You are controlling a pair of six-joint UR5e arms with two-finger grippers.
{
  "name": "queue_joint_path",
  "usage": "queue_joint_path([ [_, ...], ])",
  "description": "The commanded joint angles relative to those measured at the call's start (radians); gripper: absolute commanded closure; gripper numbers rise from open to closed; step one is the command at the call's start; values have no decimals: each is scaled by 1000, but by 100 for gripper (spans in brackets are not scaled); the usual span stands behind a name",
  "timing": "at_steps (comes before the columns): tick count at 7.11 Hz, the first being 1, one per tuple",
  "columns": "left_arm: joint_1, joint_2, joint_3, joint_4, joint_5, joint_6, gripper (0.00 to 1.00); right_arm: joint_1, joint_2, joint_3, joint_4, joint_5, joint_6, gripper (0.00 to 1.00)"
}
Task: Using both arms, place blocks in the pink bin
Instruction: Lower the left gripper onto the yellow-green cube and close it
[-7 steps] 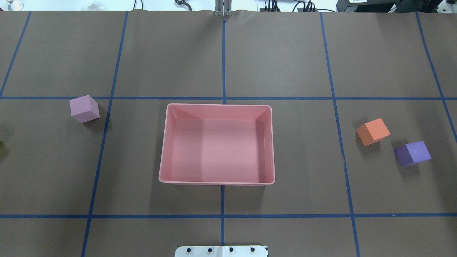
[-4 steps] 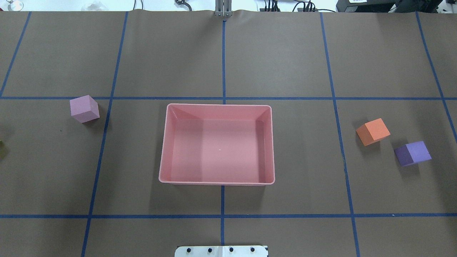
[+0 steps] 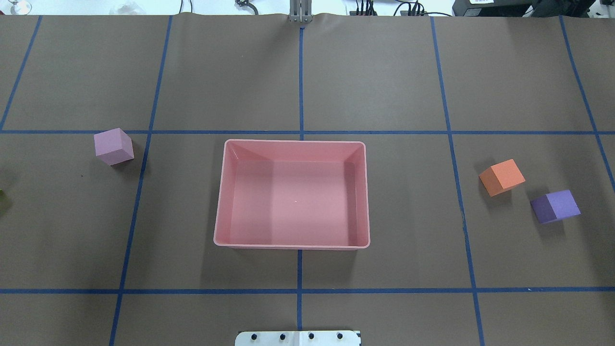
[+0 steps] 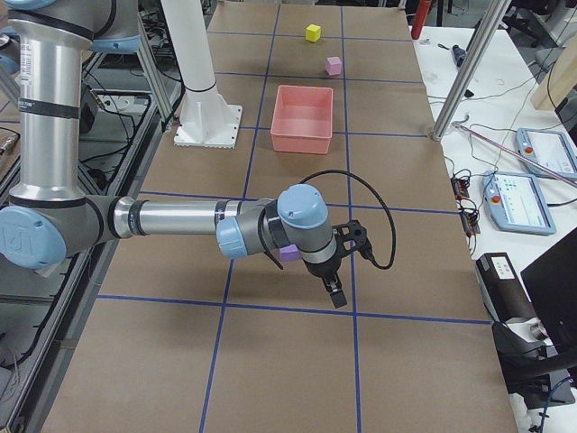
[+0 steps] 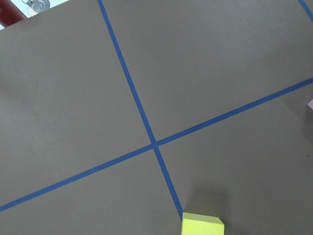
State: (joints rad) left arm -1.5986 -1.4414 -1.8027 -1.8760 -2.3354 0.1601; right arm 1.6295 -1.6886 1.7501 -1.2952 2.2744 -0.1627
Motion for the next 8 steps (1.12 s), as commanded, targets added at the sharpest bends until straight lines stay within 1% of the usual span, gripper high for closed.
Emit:
queue_joint_path([
  [1,63,12,54,-75,-1,4,0,-52,6,-3,7,-1,5,0],
  [2,92,41,101,-165,4,-5,0,-60,6,-1,8,-1,12,0],
  [3,106,50,149,-213,2,-7,0,-62,6,-1,8,0,18,0],
  [4,130,61,154,-225,1,-26,0,-62,4,-1,8,-1,20,0],
  [5,187,68,158,-256,5,-90,0,-62,4,-1,8,-1,20,0],
  [7,259,84,267,-439,7,-167,0,-62,4,-1,8,0,20,0],
  [8,278,84,279,-460,7,-186,0,-62,4,-3,8,-1,20,0],
])
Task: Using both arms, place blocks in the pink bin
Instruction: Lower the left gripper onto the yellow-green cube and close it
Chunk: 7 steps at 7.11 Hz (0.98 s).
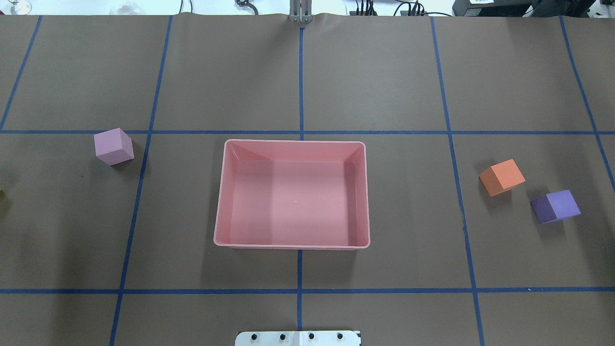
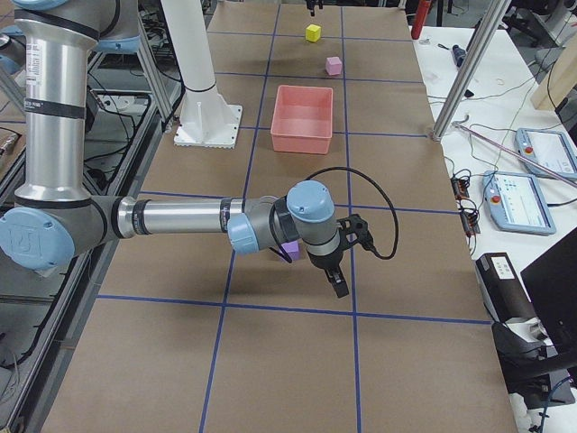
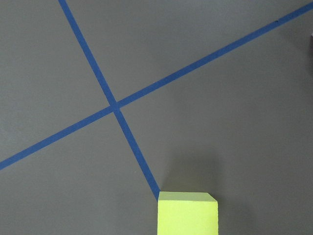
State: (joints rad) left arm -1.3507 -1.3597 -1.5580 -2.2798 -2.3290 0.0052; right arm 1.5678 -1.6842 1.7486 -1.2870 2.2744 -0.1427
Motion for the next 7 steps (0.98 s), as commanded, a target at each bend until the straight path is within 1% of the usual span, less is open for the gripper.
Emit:
queue_joint_path([
  [1,53,4,39,-59,0,-36,0,0,0,-1,-2,0,0,0],
  [3,79,4,53,-64,2,-36,0,0,-5,-1,0,0,0,0],
  [6,88,2,67,-64,5,-56,0,0,-6,-3,-2,0,0,0],
  [7,90,-5,68,-66,28,-88,0,-2,-6,-4,-2,0,0,0],
])
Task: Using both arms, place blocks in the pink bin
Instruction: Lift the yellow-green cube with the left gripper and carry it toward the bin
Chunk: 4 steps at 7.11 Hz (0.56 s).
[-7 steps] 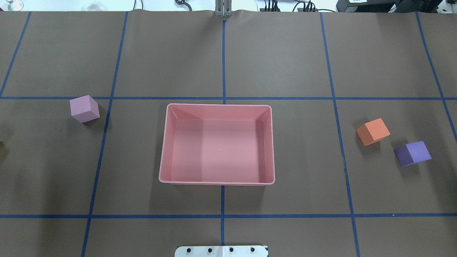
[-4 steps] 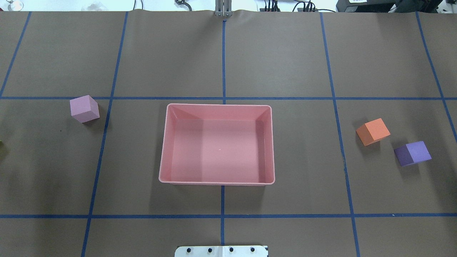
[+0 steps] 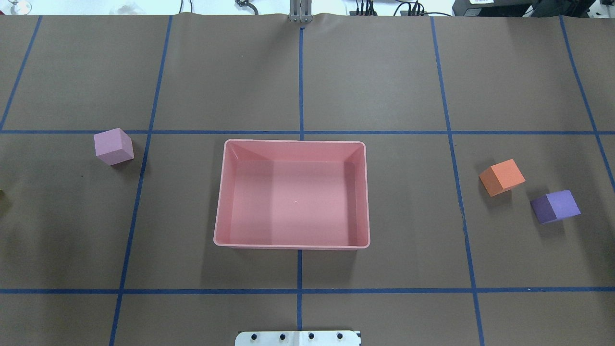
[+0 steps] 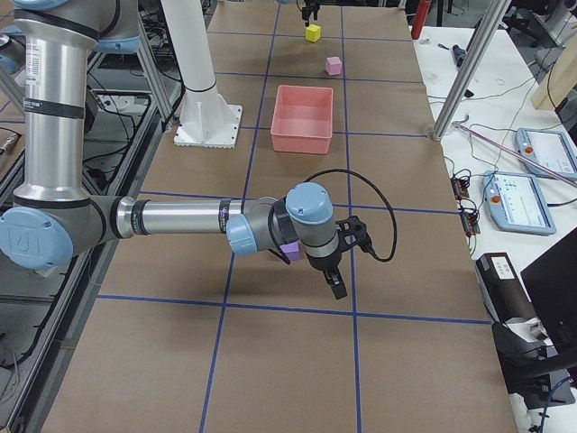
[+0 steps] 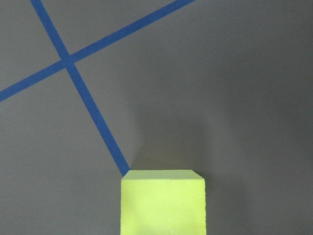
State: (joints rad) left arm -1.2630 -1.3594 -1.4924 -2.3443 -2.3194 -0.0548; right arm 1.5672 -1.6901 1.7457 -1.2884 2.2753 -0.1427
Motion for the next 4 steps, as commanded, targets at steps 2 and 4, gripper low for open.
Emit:
queue_joint_path([
  [2,5,-13,21,-1,32,-30,0,1,0,-2,0,1,0,0],
  [4,25,-14,24,-1,37,-31,0,1,-5,-2,0,1,0,0],
])
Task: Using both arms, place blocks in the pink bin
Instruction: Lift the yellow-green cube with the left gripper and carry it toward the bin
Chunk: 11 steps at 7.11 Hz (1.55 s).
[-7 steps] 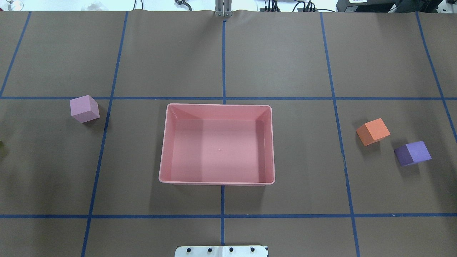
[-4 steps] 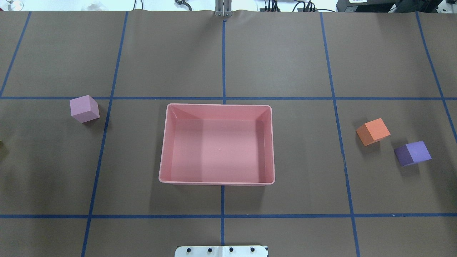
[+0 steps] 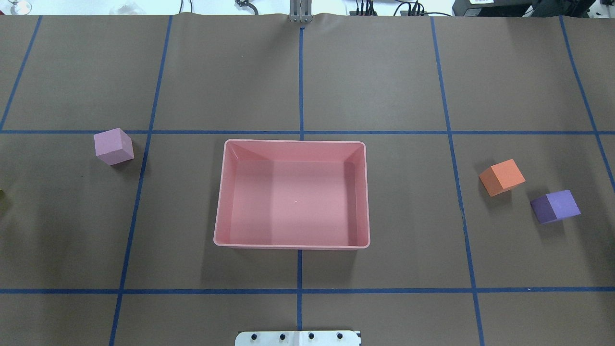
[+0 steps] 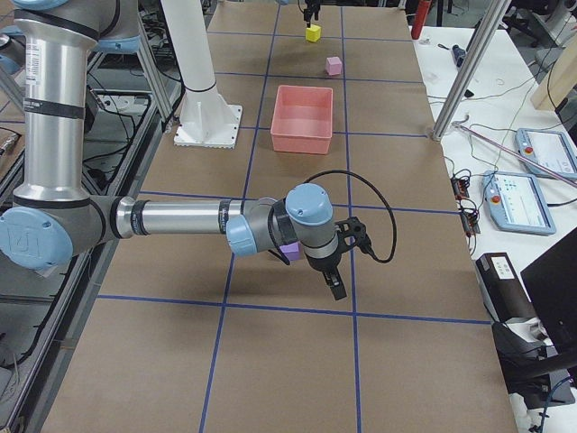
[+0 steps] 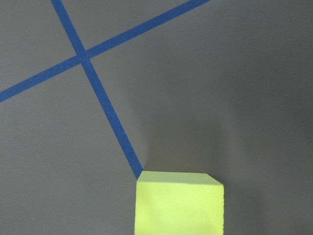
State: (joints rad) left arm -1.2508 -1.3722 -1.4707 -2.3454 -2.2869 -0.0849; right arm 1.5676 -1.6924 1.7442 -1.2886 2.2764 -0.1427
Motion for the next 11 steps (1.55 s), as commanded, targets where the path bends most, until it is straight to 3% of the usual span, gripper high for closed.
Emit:
queue_joint_path([
  [1,34,-1,6,0,6,-1,0,0,-3,0,0,0,0,0],
  [7,90,-51,79,-25,35,-1,2,-1,-4,-9,2,0,-2,0],
  [9,100,-56,92,-37,35,1,11,0,-4,-9,2,0,-2,0],
  [11,105,-57,128,-103,35,-1,34,0,-4,-9,2,0,-2,0],
])
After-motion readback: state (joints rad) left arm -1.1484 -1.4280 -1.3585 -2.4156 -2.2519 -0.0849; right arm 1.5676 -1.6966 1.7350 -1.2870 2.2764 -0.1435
